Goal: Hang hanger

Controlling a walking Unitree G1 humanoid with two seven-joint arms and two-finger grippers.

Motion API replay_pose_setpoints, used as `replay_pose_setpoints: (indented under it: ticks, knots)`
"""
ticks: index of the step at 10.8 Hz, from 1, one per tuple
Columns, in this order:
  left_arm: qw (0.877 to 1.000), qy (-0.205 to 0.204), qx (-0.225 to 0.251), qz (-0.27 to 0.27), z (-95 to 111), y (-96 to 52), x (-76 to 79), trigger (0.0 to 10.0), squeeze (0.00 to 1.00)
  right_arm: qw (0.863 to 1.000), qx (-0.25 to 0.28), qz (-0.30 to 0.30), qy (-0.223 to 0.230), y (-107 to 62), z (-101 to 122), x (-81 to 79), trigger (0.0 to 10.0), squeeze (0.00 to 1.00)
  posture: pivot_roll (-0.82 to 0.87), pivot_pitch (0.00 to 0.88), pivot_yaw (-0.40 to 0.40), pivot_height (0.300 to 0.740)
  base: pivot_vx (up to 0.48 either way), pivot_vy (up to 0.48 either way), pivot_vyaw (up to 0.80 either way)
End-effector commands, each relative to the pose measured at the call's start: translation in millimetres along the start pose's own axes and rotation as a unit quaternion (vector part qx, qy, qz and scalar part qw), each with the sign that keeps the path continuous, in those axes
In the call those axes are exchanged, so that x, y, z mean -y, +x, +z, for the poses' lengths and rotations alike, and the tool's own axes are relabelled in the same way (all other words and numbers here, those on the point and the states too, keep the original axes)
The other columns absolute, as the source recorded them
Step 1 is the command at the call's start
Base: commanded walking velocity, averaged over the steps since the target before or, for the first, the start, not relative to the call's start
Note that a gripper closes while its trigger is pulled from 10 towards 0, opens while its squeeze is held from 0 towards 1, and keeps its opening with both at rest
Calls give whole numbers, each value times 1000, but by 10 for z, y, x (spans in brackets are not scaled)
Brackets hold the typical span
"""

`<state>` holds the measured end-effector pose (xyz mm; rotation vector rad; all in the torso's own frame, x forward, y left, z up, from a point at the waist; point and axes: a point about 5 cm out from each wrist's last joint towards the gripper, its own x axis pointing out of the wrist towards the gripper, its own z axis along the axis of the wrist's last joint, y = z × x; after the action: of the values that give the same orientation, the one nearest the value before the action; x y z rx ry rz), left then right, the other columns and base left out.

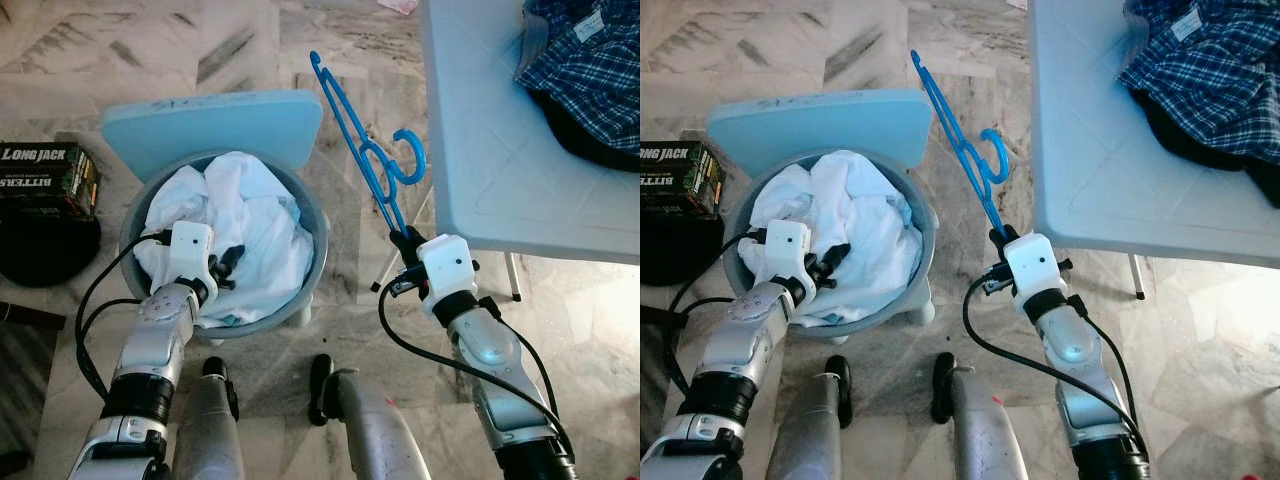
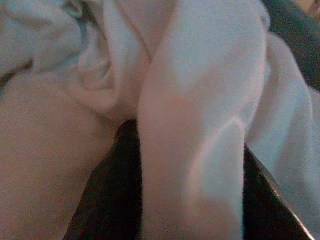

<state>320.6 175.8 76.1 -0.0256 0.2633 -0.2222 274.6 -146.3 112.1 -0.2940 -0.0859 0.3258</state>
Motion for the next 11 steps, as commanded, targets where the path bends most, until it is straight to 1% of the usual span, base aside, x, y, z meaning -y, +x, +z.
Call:
replay_pose_setpoints:
  ticks: [1, 3, 4, 5, 6, 7, 8, 9, 10, 11]
  knots:
    - [1000, -6, 12, -12, 20, 15, 36, 0, 0, 1000, -9, -6, 0, -33, -54, 10, 10000, 0, 13, 337, -121, 740, 0, 0, 0]
    - [998, -14, 56, -17, 174, 51, 39, 0, 0, 1000, -4, -12, 1, 4, -36, 20, 10000, 0, 14, 329, -114, 740, 0, 0, 0]
    - [997, -15, 68, -16, 205, 57, 38, 0, 0, 1000, -4, -13, 1, -1, -42, 29, 10000, 0, 14, 328, -112, 740, 0, 0, 0]
    - [995, -7, 102, -13, 319, 75, 29, 0, 0, 1000, -6, -17, 2, 2, -61, 24, 10000, 0, 16, 321, -107, 740, 0, 0, 0]
    - [993, 2, 115, -11, 376, 102, 13, 0, 0, 1000, -6, -19, 4, 24, -76, 16, 10000, 0, 29, 299, -103, 740, 0, 0, 0]
    - [977, 46, 207, 4, 849, 159, -27, 0, 0, 1000, 2, -28, 10, 68, -43, 10, 10000, 0, 35, 285, -100, 740, 0, 0, 0]
    - [943, 80, 321, 27, 1538, 156, -72, 0, 0, 999, 7, -30, 12, 133, -40, -23, 10000, 0, 48, 243, -90, 740, 0, 0, 0]
    - [915, 104, 389, 25, 1945, 87, -30, 0, 0, 999, 13, -34, 12, 169, -20, -22, 10000, 0, 50, 234, -87, 740, 0, 0, 0]
    - [887, 124, 446, 8, 2287, -2, 52, 0, 0, 999, 17, -41, 11, 212, -5, -5, 10000, 0, 56, 225, -82, 740, 0, 0, 0]
    - [848, 155, 506, -36, 2598, -130, 234, 0, 0, 998, 19, -54, 10, 253, -5, 27, 10000, 0, 65, 219, -78, 740, 0, 0, 0]
